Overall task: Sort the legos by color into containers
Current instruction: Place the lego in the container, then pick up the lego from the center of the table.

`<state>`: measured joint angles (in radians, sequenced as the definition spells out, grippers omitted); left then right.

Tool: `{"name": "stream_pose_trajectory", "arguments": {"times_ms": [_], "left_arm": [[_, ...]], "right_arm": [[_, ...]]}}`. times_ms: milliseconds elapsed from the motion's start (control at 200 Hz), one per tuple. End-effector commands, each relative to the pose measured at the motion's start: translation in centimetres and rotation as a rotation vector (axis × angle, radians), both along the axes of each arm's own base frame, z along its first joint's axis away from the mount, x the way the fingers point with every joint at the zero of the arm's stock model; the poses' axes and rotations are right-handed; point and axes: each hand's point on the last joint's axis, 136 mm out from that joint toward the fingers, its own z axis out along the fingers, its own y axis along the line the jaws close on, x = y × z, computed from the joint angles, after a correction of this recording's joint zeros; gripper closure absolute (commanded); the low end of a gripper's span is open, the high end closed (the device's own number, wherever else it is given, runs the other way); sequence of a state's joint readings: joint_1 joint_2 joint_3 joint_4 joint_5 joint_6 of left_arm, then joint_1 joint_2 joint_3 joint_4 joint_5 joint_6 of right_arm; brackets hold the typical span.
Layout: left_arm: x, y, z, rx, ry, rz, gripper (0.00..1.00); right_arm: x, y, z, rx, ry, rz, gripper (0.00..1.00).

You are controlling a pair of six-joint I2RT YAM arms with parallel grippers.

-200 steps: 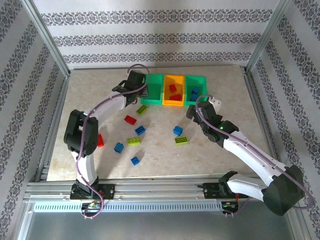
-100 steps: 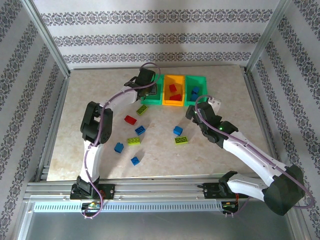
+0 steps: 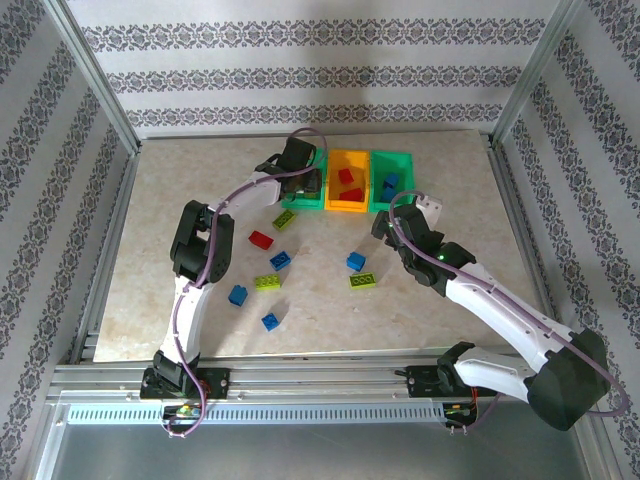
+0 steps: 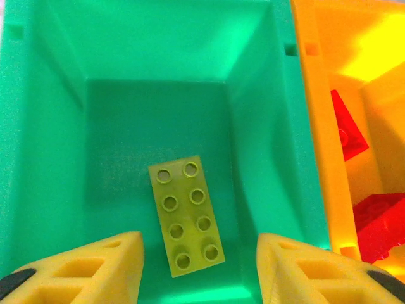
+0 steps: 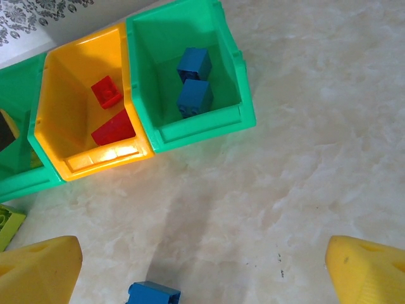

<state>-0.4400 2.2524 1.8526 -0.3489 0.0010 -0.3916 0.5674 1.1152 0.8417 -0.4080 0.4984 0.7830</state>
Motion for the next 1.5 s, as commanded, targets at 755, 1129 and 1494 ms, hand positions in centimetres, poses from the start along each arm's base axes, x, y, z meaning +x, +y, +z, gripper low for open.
{"name": "stream_pose_trajectory", "arguments": {"times_ms": [755, 1129, 1494], "left_arm": [[-11.0, 7.8, 2.3, 0.120, -0.007, -0.085, 0.00], [-11.2, 7.6, -2.7, 0.245, 0.107, -0.223, 0.10], [-9.6, 6.7, -5.5, 0.218, 0.140, -0.203, 0.18]], "right_arm": [[0.5, -0.6, -0.7, -0.038, 0.027, -0.052, 0.02], [0.6, -0.5, -0.9, -0.037, 0.036, -0.054, 0.02], [0.3, -0.9, -0.9, -0.035, 0.033, -0.063, 0.01]]}}
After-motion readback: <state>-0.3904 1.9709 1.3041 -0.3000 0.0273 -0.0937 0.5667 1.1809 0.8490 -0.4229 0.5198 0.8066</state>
